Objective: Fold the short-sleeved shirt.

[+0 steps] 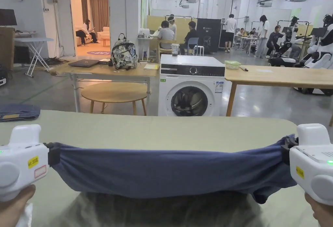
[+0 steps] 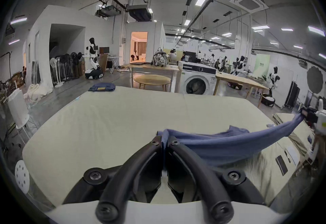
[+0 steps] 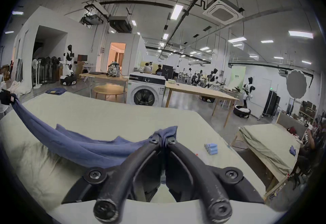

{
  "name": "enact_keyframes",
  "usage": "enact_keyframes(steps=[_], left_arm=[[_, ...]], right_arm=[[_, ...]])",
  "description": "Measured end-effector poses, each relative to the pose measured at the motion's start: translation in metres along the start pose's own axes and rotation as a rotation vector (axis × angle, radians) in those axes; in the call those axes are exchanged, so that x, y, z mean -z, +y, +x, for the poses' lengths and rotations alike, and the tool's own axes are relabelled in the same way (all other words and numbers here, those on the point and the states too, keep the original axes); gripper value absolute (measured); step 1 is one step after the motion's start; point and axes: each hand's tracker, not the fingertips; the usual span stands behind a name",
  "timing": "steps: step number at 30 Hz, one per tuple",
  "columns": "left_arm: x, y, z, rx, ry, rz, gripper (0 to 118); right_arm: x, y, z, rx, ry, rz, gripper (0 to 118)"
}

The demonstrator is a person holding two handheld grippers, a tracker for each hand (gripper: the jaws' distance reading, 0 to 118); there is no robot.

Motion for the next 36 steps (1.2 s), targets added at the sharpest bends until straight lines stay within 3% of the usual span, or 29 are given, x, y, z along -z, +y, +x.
enact_keyframes(steps=[6, 16, 21, 26, 30, 34, 35, 36], left_arm=[[-0.035, -0.048, -0.012, -0.009, -0.006, -0.046, 0], [-0.039, -0.145, -0.021, 0.041, -0.009, -0.361, 0], [-0.027, -0.182, -0.026, 0.057, -0.009, -0.497, 0], [0.0, -0.207, -0.035, 0.082, 0.002, -0.647, 0], [0.019, -0.224, -0.034, 0.085, 0.011, -0.698, 0], [0.017, -0.218, -0.034, 0.07, 0.015, -0.708, 0], [0.015, -0.215, -0.035, 0.074, 0.011, -0.706, 0], [0.014, -0.211, -0.034, 0.076, 0.01, -0.701, 6]], right_arm=[[-0.038, -0.04, 0.001, 0.002, 0.027, -0.067, 1], [-0.067, -0.139, 0.005, -0.026, 0.092, -0.371, 1], [-0.059, -0.186, 0.004, -0.089, 0.136, -0.561, 1], [-0.038, -0.214, 0.003, -0.1, 0.166, -0.702, 1], [-0.017, -0.245, 0.002, -0.065, 0.179, -0.837, 3], [-0.016, -0.255, 0.005, -0.027, 0.168, -0.81, 12], [-0.017, -0.251, 0.005, -0.025, 0.164, -0.809, 20], [-0.02, -0.245, 0.005, -0.026, 0.155, -0.806, 42]])
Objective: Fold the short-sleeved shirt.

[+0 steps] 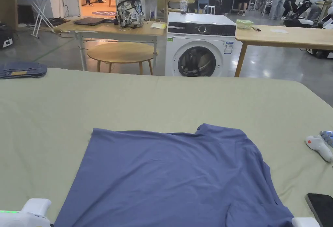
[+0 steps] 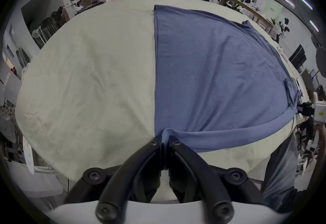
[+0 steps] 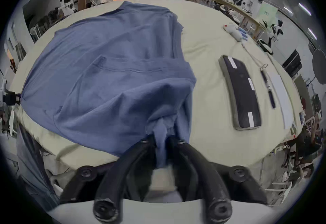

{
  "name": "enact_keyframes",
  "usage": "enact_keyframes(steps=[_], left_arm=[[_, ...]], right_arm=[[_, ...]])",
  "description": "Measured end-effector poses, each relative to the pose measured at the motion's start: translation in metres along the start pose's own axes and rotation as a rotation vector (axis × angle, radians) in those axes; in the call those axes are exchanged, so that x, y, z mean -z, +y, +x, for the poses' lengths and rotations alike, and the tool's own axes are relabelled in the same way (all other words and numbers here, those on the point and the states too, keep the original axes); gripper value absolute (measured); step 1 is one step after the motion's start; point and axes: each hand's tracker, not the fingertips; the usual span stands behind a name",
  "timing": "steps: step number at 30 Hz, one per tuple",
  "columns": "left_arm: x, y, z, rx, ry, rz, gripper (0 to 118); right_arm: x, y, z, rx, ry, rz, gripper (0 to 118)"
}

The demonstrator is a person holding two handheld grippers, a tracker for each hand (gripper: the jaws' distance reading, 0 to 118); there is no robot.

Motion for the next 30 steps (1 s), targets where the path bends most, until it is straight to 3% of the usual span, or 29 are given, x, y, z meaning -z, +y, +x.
enact_keyframes(steps=[1, 2, 4, 11, 15, 17, 19, 21, 23, 24, 30], left_arm=[[-0.006, 0.001, 0.003, -0.002, 0.003, 0.009, 14], [-0.012, 0.004, 0.005, -0.006, 0.018, 0.036, 18], [-0.026, 0.013, 0.01, -0.013, 0.025, 0.101, 33], [-0.057, 0.053, 0.042, -0.026, -0.017, 0.324, 34], [-0.071, 0.064, 0.067, -0.002, -0.025, 0.504, 34], [-0.072, 0.07, 0.074, 0.003, 0.005, 0.594, 34], [-0.077, 0.071, 0.082, -0.003, 0.02, 0.675, 26], [-0.079, 0.073, 0.089, -0.004, 0.047, 0.736, 7], [-0.083, 0.072, 0.094, 0.003, 0.092, 0.793, 1], [-0.085, 0.071, 0.095, 0.009, 0.095, 0.824, 0], [-0.1, 0.062, 0.1, 0.022, 0.119, 0.869, 0]], right_arm=[[-0.007, 0.003, -0.002, -0.009, -0.04, 0.002, 60], [-0.015, 0.007, -0.004, -0.026, -0.095, 0.006, 71], [-0.033, 0.017, -0.006, -0.032, -0.111, 0.075, 71], [-0.073, 0.062, -0.036, 0.025, -0.151, 0.334, 71], [-0.082, 0.076, -0.059, 0.116, -0.033, 0.558, 70], [-0.086, 0.082, -0.076, 0.122, -0.053, 0.653, 61], [-0.09, 0.085, -0.091, 0.114, -0.062, 0.738, 46], [-0.092, 0.09, -0.106, 0.109, -0.053, 0.801, 12], [-0.095, 0.091, -0.116, 0.107, -0.046, 0.839, 8], [-0.094, 0.095, -0.118, 0.108, -0.026, 0.849, 0], [-0.1, 0.094, -0.126, 0.124, -0.002, 0.876, 0]])
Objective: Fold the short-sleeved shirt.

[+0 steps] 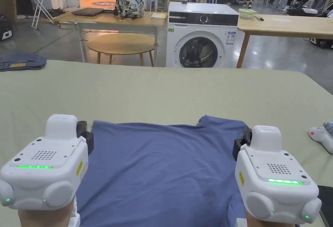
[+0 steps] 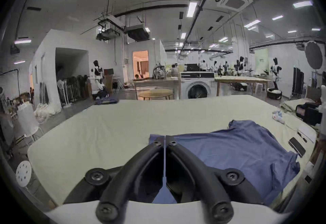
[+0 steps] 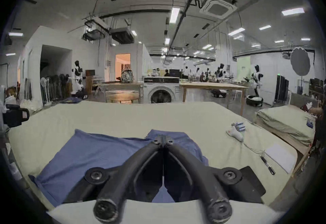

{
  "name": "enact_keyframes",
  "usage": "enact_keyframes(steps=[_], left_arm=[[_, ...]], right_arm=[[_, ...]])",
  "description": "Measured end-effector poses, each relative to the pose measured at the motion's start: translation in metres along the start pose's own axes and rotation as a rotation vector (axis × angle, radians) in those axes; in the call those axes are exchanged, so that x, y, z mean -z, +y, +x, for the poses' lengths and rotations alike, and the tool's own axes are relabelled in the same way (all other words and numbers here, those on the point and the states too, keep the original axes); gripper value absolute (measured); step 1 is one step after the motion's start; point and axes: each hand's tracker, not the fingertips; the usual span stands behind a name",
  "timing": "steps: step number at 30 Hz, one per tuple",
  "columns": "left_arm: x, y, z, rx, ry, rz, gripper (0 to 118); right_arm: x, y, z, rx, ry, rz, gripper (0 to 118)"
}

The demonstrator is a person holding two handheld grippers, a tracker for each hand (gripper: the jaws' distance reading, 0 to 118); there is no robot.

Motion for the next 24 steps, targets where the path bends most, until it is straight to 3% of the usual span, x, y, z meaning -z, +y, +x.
enact_keyframes(steps=[4, 13, 14, 16, 19, 24], left_arm=[[-0.002, -0.003, -0.011, 0.006, -0.022, -0.124, 0], [0.013, -0.061, -0.053, -0.014, -0.08, -0.682, 3], [0.014, -0.07, -0.056, -0.013, -0.061, -0.732, 6], [0.015, -0.082, -0.062, -0.027, -0.017, -0.775, 40], [0.018, -0.099, -0.073, -0.094, 0.014, -0.827, 70], [0.027, -0.131, -0.071, -0.029, 0.091, -0.987, 78]], right_arm=[[-0.001, -0.003, 0.002, -0.008, 0.01, -0.024, 0], [0.002, -0.027, 0.011, -0.035, 0.016, -0.141, 0], [0.003, -0.03, 0.013, -0.036, 0.014, -0.153, 0], [0.005, -0.035, 0.015, -0.041, 0.01, -0.17, 0], [0.005, -0.042, 0.017, -0.045, 0.006, -0.197, 0], [0.005, -0.05, 0.022, -0.058, -0.001, -0.229, 0]])
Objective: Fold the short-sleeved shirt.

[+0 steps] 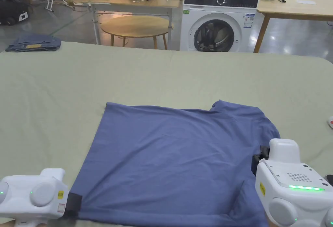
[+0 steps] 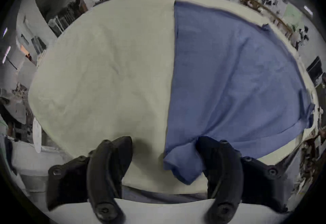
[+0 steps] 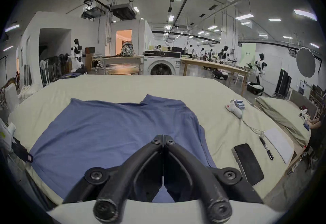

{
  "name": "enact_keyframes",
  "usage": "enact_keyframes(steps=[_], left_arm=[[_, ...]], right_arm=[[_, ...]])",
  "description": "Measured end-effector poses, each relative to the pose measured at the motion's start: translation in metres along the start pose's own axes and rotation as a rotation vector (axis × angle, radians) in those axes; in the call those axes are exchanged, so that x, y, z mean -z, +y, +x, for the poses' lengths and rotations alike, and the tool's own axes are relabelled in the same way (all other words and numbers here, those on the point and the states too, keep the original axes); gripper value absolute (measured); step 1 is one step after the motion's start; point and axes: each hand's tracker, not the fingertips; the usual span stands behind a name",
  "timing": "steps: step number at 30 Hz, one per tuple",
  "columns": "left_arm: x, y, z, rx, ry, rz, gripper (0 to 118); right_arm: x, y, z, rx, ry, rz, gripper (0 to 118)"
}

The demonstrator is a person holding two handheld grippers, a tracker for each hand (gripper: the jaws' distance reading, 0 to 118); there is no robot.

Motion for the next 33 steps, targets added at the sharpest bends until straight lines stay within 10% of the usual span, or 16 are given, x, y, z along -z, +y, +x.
enact_keyframes(steps=[7, 11, 13, 15, 27, 29, 32, 33], left_arm=[[-0.001, -0.016, 0.001, 0.011, -0.018, 0.05, 72], [-0.007, -0.014, 0.004, 0.032, -0.045, 0.057, 39], [-0.01, -0.014, 0.004, 0.06, -0.068, 0.065, 3], [-0.011, -0.013, -0.002, 0.005, -0.166, 0.091, 2], [-0.007, -0.015, 0.0, 0.028, -0.119, 0.092, 2], [-0.007, -0.015, 0.0, 0.026, -0.12, 0.094, 2], [-0.007, -0.015, -0.003, 0.017, -0.128, 0.095, 2], [-0.007, -0.015, -0.003, 0.017, -0.129, 0.095, 2]], right_arm=[[-0.002, -0.009, 0.012, -0.015, -0.012, -0.051, 0], [0.0, -0.01, 0.024, -0.023, -0.013, -0.186, 4], [0.0, -0.013, 0.034, -0.025, -0.014, -0.263, 41], [0.0, -0.02, 0.047, -0.038, 0.001, -0.353, 68], [0.03, -0.08, 0.09, -0.091, -0.074, -0.708, 66], [0.032, -0.084, 0.092, -0.053, -0.049, -0.686, 60], [0.024, -0.078, 0.088, -0.05, 0.023, -0.672, 8], [0.025, -0.077, 0.086, -0.021, 0.045, -0.681, 8]])
